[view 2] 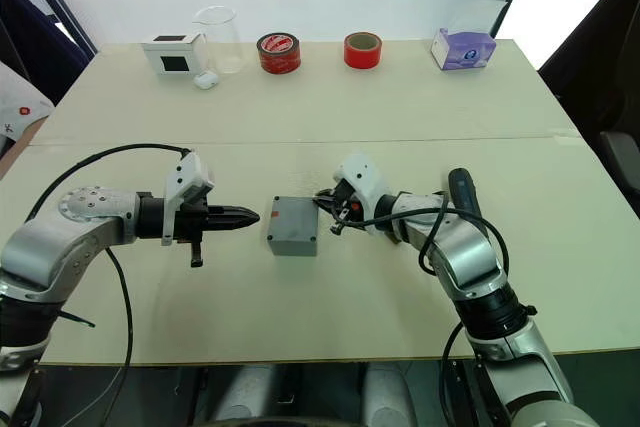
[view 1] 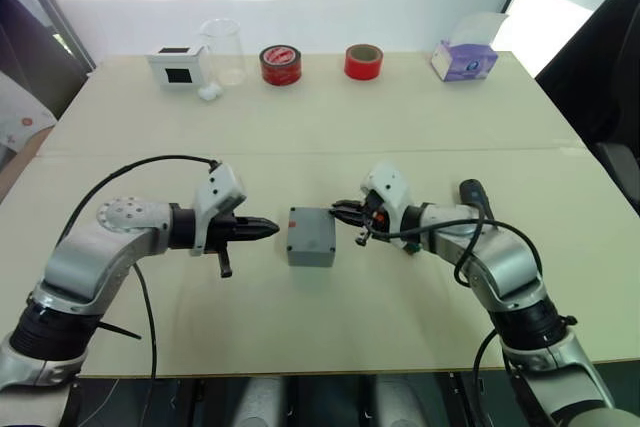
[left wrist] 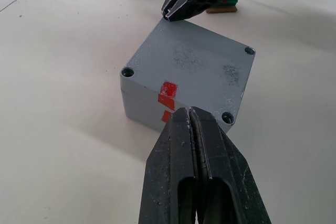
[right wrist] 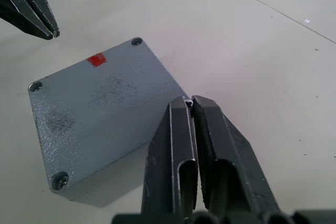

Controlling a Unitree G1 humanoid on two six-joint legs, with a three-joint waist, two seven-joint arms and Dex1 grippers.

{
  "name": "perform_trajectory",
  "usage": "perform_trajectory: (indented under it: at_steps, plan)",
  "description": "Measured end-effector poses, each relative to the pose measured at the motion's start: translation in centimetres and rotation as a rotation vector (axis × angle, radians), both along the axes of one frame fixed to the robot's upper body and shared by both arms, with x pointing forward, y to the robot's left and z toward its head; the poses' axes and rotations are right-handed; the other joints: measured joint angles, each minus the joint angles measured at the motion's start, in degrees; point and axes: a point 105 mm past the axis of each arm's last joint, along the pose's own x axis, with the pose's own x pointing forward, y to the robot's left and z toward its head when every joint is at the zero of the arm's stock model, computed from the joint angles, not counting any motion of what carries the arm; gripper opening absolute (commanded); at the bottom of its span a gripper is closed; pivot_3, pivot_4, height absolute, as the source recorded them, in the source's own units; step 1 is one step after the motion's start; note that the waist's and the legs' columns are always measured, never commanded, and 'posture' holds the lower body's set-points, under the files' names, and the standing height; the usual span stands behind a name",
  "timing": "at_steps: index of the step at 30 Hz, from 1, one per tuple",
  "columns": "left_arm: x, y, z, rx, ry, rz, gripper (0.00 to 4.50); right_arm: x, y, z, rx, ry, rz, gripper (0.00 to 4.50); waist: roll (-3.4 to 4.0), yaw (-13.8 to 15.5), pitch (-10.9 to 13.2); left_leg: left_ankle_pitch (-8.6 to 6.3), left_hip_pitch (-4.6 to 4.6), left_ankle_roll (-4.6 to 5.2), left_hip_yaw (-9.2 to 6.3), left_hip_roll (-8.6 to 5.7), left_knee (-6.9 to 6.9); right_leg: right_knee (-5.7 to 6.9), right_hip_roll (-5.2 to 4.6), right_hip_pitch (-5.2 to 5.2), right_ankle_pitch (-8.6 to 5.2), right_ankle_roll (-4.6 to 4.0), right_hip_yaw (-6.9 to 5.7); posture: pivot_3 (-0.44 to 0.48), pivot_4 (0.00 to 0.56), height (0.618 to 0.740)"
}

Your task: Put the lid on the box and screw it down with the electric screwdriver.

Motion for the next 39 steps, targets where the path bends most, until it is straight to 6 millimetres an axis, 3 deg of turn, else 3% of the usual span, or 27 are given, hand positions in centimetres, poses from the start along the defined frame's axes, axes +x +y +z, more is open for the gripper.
perform_trajectory:
  at_steps: [6, 10, 16, 18, 20, 23, 31, 39]
  plan:
    - [0.0, 0.0, 0.0, -0.001, -0.001, 0.000, 0.00, 0.0, -0.8, 0.0, -0.014, 0.016, -0.006, 3.50, 0.00, 0.0, 0.0, 0.00, 0.00, 0.00, 0.00, 0.00, 0.00, 0.00, 0.00, 0.00, 0.00, 0.00, 0.00, 0.000, 0.150, 0.740]
    - [0.0, -0.2, 0.1, -0.007, -0.002, -0.004, 0.00, 0.2, -2.4, 0.5, -0.012, 0.047, -0.060, 3.50, 0.00, 0.1, 0.0, 0.00, 0.00, 0.00, 0.00, 0.00, 0.00, 0.00, 0.00, 0.01, 0.00, 0.00, 0.00, 0.000, 0.150, 0.740]
    - [0.1, -1.5, 1.9, -0.026, -0.066, -0.090, 0.00, 0.2, -7.0, 5.5, 0.072, 0.064, -0.196, 3.50, 0.04, 0.1, 0.0, -0.01, -0.01, 0.01, 0.00, 0.00, -0.02, -0.01, -0.01, 0.00, 0.00, 0.00, 0.00, 0.000, 0.150, 0.740]
    - [-0.1, -2.0, 2.1, -0.027, -0.072, -0.126, 0.00, 0.2, -8.4, 6.5, 0.061, 0.084, -0.240, 4.11, 0.05, 0.1, 0.0, -0.01, -0.02, 0.01, 0.02, 0.00, -0.02, -0.02, -0.02, -0.01, 0.00, 0.00, 0.00, 0.000, 0.150, 0.740]
    - [-0.4, -3.0, 2.4, -0.031, -0.083, -0.190, 0.00, 0.3, -11.1, 7.5, 0.010, 0.125, -0.325, 4.43, 0.07, 0.3, 0.0, -0.01, -0.07, 0.02, 0.02, -0.03, 0.00, -0.04, -0.05, 0.00, 0.00, 0.00, 0.00, 0.000, 0.150, 0.740]
    - [-1.6, -4.8, 2.5, -0.026, -0.111, -0.343, 0.00, -0.6, -18.0, 8.7, -0.124, 0.265, -0.580, 4.43, 0.04, 0.3, 0.0, -0.05, -0.06, 0.09, 0.02, -0.06, 0.01, -0.16, -0.10, 0.06, 0.00, -0.02, -0.01, 0.000, 0.150, 0.740]
    - [-2.6, -6.6, 1.6, -0.002, -0.140, -0.479, 0.00, -2.3, -21.5, 4.7, -0.203, 0.619, -0.693, 4.43, 0.11, -1.3, 0.0, -0.07, -0.06, 0.12, 0.19, 0.03, -0.04, -0.11, -0.05, -0.06, 0.00, 0.00, 0.09, 0.000, 0.150, 0.740]
    - [-2.4, -7.1, 1.0, 0.007, -0.153, -0.488, 0.00, -2.0, -21.1, 3.1, -0.193, 0.786, -0.639, 4.43, 0.12, -1.1, 0.0, -0.07, -0.07, 0.12, 0.17, 0.01, -0.01, -0.12, -0.06, -0.05, 0.00, 0.00, 0.11, 0.000, 0.150, 0.740]
